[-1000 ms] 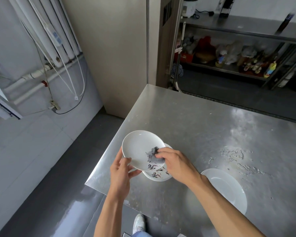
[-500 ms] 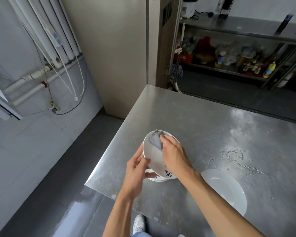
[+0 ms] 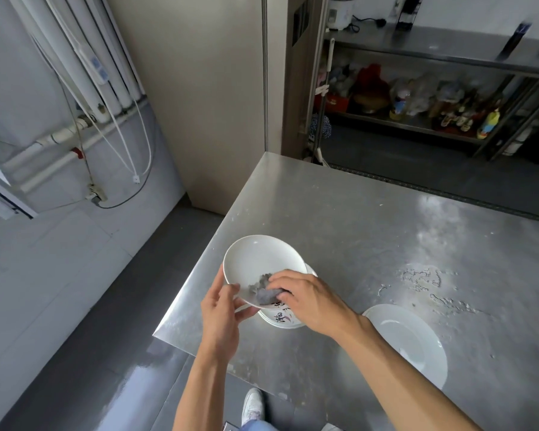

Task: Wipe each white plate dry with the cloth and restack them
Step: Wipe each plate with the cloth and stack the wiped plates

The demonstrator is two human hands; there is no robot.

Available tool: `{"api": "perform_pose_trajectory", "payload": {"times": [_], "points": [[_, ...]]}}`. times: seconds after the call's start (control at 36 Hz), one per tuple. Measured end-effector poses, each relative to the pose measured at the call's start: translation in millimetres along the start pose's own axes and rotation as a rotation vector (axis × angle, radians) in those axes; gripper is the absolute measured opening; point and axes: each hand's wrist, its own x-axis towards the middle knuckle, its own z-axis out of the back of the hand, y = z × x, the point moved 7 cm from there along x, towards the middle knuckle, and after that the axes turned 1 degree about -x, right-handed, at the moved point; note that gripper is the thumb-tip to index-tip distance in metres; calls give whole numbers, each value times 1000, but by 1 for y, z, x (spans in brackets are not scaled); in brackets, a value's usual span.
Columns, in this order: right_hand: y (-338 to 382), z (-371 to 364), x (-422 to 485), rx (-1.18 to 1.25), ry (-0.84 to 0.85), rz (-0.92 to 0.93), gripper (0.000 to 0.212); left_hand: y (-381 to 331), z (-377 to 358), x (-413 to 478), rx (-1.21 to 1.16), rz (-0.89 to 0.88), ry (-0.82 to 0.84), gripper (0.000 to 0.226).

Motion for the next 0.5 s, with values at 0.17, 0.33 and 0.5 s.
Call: {"api": "perform_pose_trajectory", "payload": {"times": [0.17, 0.33, 0.5], "points": [[-39, 31, -7, -308, -163, -283, 20, -5, 4, 0, -5, -19, -29, 57], [-47, 38, -19, -338, -247, -398, 20, -6, 7, 0, -66, -16, -94, 52], [-16, 22, -20, -233, -230, -242, 50, -7, -1, 4, -140, 4, -109, 53]]}}
